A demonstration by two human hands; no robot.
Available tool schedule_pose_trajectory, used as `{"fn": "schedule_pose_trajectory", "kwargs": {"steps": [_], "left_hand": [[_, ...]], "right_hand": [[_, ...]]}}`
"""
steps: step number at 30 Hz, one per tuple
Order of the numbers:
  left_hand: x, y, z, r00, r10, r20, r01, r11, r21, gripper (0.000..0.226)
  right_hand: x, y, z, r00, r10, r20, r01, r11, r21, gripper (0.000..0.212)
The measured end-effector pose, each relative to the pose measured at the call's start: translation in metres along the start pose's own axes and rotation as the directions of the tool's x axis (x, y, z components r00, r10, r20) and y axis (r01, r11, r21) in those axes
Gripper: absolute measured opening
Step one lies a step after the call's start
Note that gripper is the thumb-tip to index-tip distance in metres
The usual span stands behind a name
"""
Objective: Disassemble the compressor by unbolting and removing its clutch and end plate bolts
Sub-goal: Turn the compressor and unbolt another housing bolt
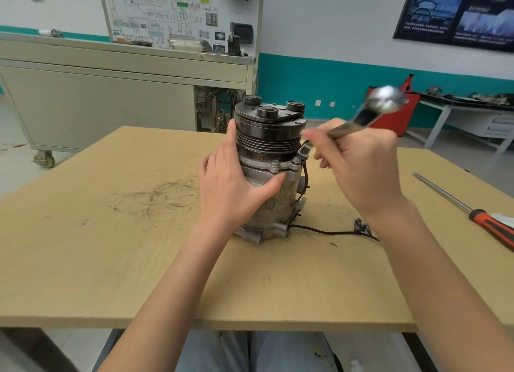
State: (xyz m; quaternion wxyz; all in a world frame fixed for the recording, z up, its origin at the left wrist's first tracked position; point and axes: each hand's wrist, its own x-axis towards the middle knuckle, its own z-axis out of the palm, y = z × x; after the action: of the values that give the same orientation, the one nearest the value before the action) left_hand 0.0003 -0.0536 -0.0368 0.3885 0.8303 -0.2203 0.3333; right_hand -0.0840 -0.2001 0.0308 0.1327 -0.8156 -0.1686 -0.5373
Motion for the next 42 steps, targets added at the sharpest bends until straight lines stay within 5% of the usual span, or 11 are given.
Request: {"fn": "schedule_pose_trajectory", "kwargs": {"steps": [4,12,16,19,21,23,30,33,35,38,42], "left_hand": [[0.000,-0.001,0.001,1.000,-0.007,0.014,0.007,1.000,0.030,0.110],[0.009,-0.004,0.003,0.995,-0.076,0.069,0.075,0.997,0.009,0.108],[0.003,-0.001,0.000,0.999,-0.030,0.031,0.031,0.999,-0.022,0.108],[0.000,0.000,-0.001,1.000,-0.009,0.011,0.009,1.000,-0.008,0.111],[0.001,0.001,-0.001,1.000,-0.004,0.013,0.004,1.000,-0.007,0.113],[0.000,0.001,-0.002,1.000,-0.002,0.020,0.002,1.000,-0.015,0.114],[0.000,0.003,-0.003,1.000,-0.007,0.025,0.007,1.000,-0.023,0.111],[0.000,0.002,-0.003,1.000,-0.008,0.029,0.009,1.000,-0.018,0.110],[0.000,0.002,-0.003,1.000,-0.005,0.030,0.006,1.000,-0.014,0.111],[0.001,0.002,-0.002,0.999,-0.006,0.031,0.006,1.000,-0.011,0.110],[0.001,0.001,-0.001,1.000,-0.009,0.024,0.009,1.000,0.001,0.110]], "right_hand": [[-0.006,-0.015,0.009,0.975,-0.221,0.029,0.218,0.913,-0.344,0.034],[-0.021,-0.033,0.024,0.958,-0.286,0.009,0.262,0.862,-0.433,0.039],[-0.028,-0.016,0.024,0.938,-0.340,-0.065,0.304,0.899,-0.316,0.037],[-0.039,-0.001,0.021,0.992,-0.019,-0.121,0.047,0.971,0.233,0.030],[-0.041,0.005,0.019,0.922,0.387,0.027,-0.309,0.690,0.655,0.025],[-0.038,0.021,0.020,0.813,0.559,0.162,-0.451,0.428,0.783,0.029],[-0.019,0.066,0.031,0.608,0.512,0.606,-0.635,-0.143,0.759,0.052],[-0.012,0.068,0.035,0.548,0.506,0.666,-0.645,-0.251,0.722,0.055],[-0.008,0.066,0.031,0.546,0.622,0.561,-0.619,-0.152,0.771,0.052],[-0.004,0.052,0.017,0.647,0.729,0.223,-0.576,0.276,0.770,0.043],[0.000,0.020,0.006,0.896,0.441,-0.042,-0.367,0.792,0.488,0.035]]}}
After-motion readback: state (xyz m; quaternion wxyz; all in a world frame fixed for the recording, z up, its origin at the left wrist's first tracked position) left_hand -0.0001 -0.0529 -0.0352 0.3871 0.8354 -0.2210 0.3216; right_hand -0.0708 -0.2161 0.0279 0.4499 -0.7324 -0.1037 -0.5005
